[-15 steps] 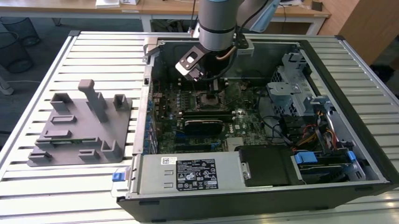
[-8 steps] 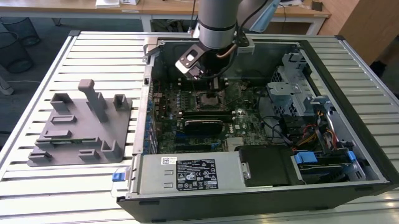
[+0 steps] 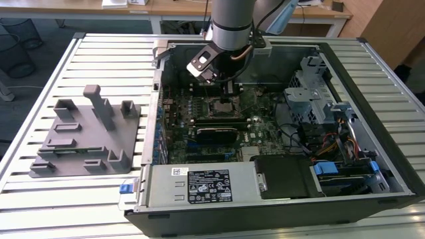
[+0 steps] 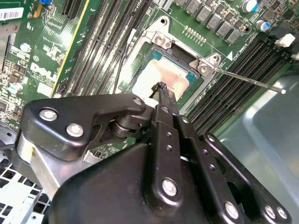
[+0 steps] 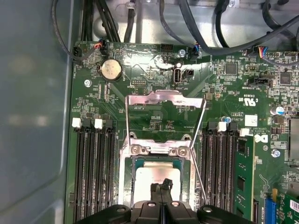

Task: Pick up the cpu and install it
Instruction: 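Close the cpu cover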

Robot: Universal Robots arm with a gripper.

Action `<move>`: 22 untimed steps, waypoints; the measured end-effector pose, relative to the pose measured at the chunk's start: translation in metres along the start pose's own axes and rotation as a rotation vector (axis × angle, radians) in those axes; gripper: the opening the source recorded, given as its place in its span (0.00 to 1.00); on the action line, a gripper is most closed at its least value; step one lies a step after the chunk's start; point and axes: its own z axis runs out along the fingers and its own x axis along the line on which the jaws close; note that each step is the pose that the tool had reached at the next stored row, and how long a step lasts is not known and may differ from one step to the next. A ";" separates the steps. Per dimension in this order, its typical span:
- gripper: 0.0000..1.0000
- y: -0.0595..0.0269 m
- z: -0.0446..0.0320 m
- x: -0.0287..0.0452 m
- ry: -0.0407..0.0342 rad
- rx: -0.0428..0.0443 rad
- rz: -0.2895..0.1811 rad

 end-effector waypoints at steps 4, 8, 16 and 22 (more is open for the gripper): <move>0.11 0.0000 -0.0006 0.0000 -0.0002 0.0001 0.000; 0.11 0.0001 -0.0016 0.0002 -0.0005 0.0003 0.000; 0.11 0.0002 -0.0079 0.0009 -0.0003 0.0001 0.000; 0.11 0.0004 -0.0136 0.0017 -0.0003 -0.0010 0.000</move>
